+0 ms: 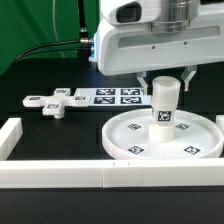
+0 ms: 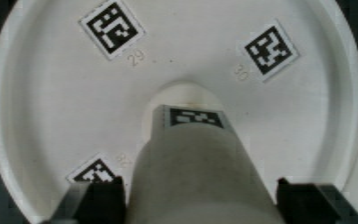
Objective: Assemble round table
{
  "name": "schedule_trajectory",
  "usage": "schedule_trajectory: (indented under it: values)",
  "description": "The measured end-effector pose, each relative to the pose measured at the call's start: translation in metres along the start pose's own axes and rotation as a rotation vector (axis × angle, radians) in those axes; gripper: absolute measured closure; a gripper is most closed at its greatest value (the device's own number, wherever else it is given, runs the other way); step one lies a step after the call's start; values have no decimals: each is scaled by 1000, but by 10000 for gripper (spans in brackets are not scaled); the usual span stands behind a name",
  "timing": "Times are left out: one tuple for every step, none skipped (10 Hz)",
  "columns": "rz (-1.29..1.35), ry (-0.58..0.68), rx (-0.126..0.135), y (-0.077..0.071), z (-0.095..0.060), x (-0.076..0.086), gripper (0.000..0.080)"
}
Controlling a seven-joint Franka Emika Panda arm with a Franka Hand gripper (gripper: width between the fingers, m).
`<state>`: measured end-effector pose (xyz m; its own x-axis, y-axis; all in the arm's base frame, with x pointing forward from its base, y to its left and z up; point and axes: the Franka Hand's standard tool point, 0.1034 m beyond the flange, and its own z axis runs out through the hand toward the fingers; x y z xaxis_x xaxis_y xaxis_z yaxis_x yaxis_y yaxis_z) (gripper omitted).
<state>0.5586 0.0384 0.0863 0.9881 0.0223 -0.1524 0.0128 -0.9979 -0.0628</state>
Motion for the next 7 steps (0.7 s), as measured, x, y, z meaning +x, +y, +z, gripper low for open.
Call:
schedule_trajectory:
  values:
    - [93, 5, 2, -1, 1, -1, 392]
    - [182, 19, 4, -1, 1, -1, 392]
    - [284, 33, 6, -1, 1, -2, 392]
    - [386, 44, 10, -1, 1, -3, 392]
    - [466, 53, 16, -1, 1, -4, 392]
    - [599, 66, 27, -1, 0, -6, 390]
    - [712, 67, 30, -3, 0, -7, 390]
